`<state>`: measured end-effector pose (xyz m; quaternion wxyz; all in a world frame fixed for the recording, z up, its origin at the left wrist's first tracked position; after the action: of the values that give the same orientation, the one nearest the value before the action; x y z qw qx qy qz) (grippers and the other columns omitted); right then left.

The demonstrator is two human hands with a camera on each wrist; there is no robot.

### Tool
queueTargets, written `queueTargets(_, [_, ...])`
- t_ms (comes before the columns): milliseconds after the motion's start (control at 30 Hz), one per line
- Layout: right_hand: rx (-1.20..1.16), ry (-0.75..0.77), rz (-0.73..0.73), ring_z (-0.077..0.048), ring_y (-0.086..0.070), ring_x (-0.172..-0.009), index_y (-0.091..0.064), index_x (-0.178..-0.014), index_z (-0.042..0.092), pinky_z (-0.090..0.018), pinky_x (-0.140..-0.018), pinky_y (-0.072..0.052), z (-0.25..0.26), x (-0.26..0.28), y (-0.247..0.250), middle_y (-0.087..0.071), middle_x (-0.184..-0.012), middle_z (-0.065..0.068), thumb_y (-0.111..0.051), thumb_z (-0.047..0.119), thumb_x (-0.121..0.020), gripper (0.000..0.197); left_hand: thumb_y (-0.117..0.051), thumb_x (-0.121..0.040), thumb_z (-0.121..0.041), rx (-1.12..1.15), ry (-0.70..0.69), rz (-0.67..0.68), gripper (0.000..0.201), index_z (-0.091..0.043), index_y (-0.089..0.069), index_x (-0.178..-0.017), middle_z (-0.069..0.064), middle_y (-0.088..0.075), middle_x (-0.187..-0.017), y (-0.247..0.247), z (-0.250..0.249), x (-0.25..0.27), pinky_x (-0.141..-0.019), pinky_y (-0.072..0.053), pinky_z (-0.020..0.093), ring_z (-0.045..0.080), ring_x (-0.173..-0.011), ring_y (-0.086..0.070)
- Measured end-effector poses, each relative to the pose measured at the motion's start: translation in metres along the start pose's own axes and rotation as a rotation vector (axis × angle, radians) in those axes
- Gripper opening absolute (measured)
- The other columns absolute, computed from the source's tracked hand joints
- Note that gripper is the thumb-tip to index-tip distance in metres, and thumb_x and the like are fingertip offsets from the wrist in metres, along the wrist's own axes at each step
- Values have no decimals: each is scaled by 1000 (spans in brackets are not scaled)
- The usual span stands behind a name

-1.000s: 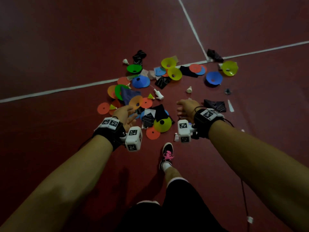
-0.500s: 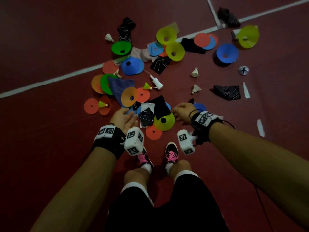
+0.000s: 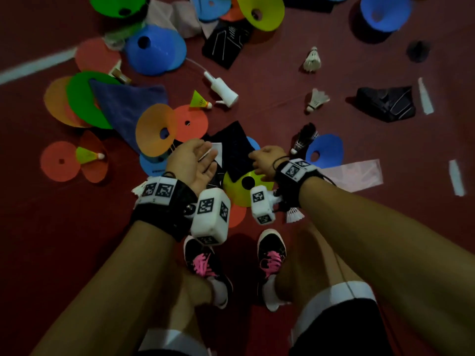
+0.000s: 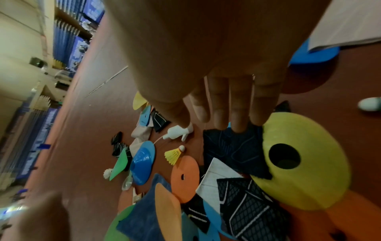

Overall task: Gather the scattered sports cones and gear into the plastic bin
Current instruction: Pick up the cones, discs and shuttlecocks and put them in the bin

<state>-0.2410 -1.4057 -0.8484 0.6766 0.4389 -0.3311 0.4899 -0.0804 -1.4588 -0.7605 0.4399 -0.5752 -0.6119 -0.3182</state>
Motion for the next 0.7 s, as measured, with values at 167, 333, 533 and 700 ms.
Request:
queueTargets(167, [375, 77, -150, -28, -57, -89, -63, -108, 6, -31, -75, -43, -10, -91, -27, -63, -103, -16, -56, 21, -93, 23, -53, -97, -18, 40, -94, 50, 7, -16, -56, -91, 0, -65, -95, -4, 9, -74, -67, -47, 28, 18, -89, -64])
queueTargets(333, [543, -20, -218, -39, -52, -116, -40, -134, 5, -40, -86, -42, -51, -154, -36, -49, -134, -21, -48, 37, -96, 50, -55, -92, -20, 86, -76, 199, 8, -17, -56, -99, -1, -66, -94, 1, 5, -117, -58, -46, 25, 13, -73, -64])
queueTargets(533, [676, -65, -266, -39, -42, -127, -37, -138, 9, -44, -101, -38, -60, -184, -42, -38, -141, -17, -50, 42, -96, 55, -55, -93, -24, -45, -169, 316, 9, -19, -61, -90, -3, -68, -93, -13, -11, -128, -64, -46, 23, 12, -75, -63])
queueTargets(700, [784, -80, -272, -37, -42, -126, -41, -138, 10, -44, -102, -37, -63, -183, -46, -38, -139, -16, -57, 50, -92, 63, -54, -92, -25, -69, -178, 303, 8, -18, -59, -90, -1, -67, -94, -10, -13, -130, -64, -45, 24, 13, -76, -62])
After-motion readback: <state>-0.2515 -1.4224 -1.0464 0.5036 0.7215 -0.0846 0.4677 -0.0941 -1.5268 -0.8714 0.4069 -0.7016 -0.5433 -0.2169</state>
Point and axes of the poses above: each hand's wrist, its own x-axis away from the middle knuckle, its own y-axis out of the back of the hand, z = x × y, the point moved 1 cm from there along -x, towards the middle knuckle
